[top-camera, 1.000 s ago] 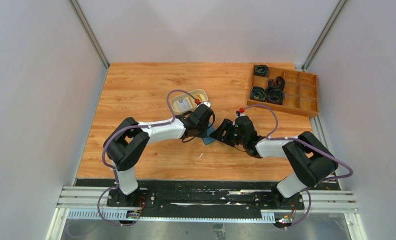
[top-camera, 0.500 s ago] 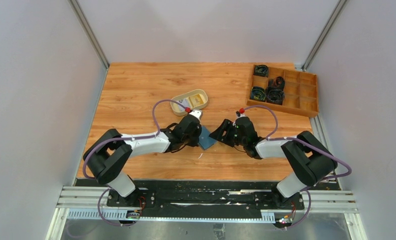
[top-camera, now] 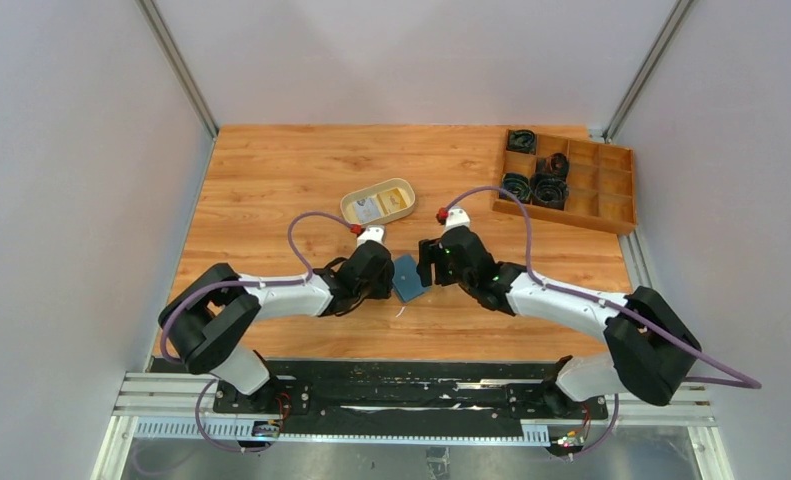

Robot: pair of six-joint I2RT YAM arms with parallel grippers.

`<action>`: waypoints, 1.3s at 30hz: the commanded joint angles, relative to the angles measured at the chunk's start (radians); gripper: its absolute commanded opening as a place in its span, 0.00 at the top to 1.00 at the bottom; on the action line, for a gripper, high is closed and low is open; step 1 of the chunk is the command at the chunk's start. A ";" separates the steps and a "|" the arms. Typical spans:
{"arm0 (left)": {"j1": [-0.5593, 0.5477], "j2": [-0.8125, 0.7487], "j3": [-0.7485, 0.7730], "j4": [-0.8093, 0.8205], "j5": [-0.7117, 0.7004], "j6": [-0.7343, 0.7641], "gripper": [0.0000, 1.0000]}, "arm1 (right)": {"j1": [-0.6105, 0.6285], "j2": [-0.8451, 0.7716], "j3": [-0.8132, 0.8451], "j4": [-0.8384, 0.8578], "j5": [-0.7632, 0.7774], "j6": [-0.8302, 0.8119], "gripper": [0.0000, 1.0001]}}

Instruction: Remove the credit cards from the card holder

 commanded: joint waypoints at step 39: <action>-0.008 -0.259 -0.131 -0.147 -0.060 -0.265 0.55 | 0.237 0.190 0.065 -0.200 0.143 -0.056 0.29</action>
